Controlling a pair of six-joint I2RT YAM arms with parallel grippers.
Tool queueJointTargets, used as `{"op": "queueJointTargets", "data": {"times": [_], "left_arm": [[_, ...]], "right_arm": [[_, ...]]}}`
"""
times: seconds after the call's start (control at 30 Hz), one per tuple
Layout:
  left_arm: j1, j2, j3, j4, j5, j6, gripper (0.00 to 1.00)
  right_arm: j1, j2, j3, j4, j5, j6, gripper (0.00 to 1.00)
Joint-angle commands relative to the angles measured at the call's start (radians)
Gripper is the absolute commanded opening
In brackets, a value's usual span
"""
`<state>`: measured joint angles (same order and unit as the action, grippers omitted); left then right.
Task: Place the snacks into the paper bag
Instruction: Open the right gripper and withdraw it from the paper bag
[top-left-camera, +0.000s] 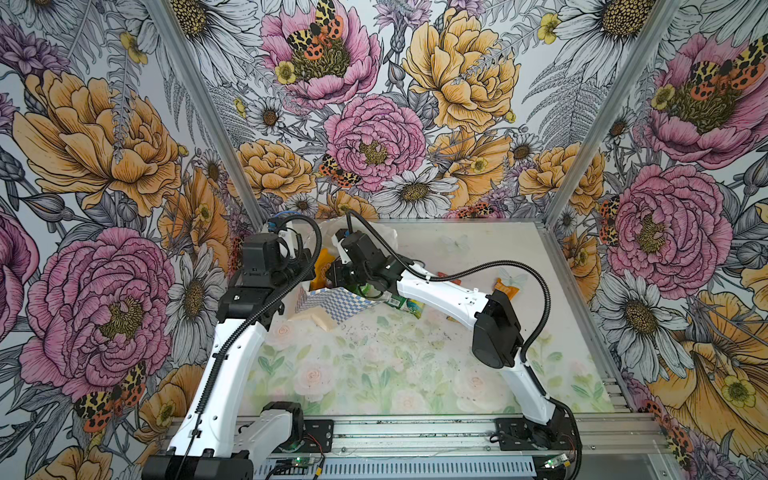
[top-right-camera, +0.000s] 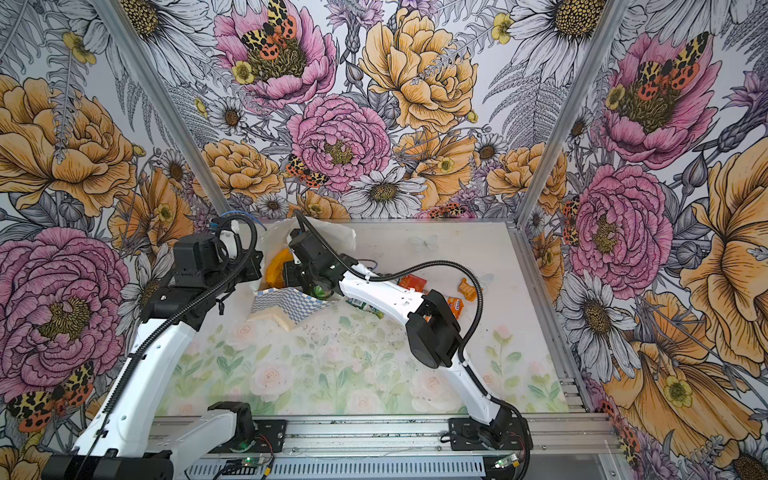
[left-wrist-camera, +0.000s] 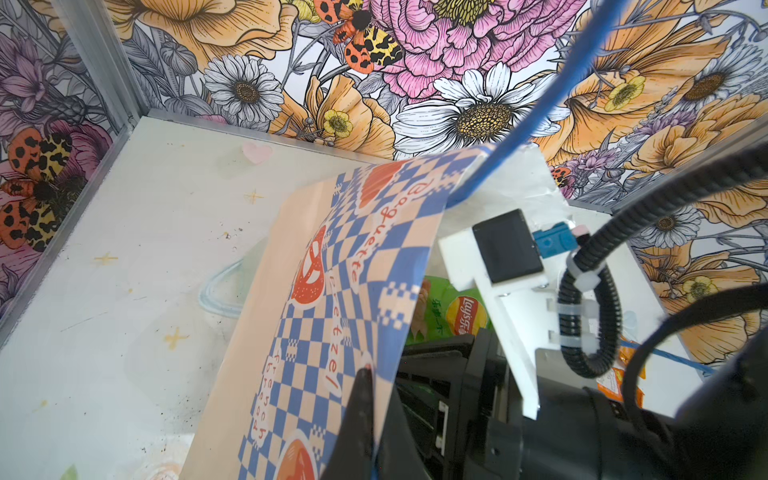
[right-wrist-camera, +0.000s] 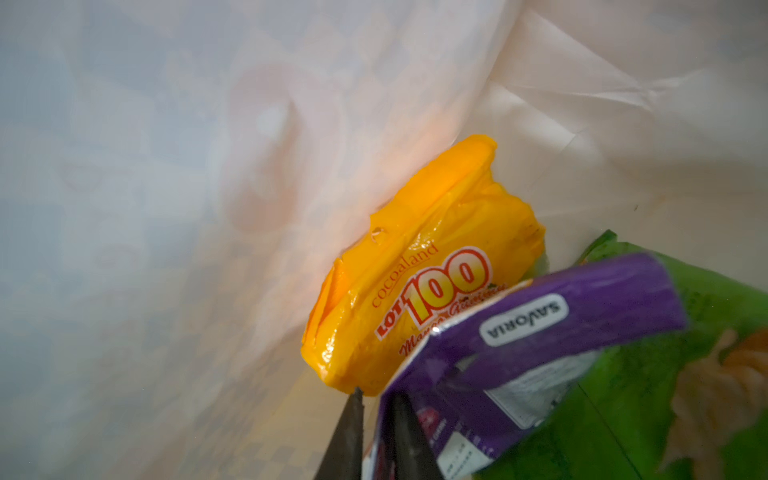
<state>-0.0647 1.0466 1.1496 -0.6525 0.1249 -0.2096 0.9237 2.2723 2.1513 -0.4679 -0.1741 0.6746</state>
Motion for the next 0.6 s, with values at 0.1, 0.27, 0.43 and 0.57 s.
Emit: {"op": "queueJointTargets", "data": {"times": [0.1,0.27,0.43,0.57], "left_arm": [[-0.009,-0.034,-0.008,0.074,0.025,0.007,0.0],[-0.01,-0.035,-0.007,0.074,0.02,0.009,0.0],[-0.009,-0.031,-0.008,0.074,0.023,0.007,0.0],[-0.01,-0.033,-0.009,0.074,0.019,0.007,0.0]], "right_arm": [[0.0,0.073,0.125,0.038,-0.036,0.014,0.26],[-0.002,0.072,0.146,0.031,-0.033,0.018,0.35],[-0.002,0.023,0.142,0.012,-0.015,0.014,0.47],[-0.002,-0.009,0.143,-0.004,-0.015,0.013,0.54]]}}
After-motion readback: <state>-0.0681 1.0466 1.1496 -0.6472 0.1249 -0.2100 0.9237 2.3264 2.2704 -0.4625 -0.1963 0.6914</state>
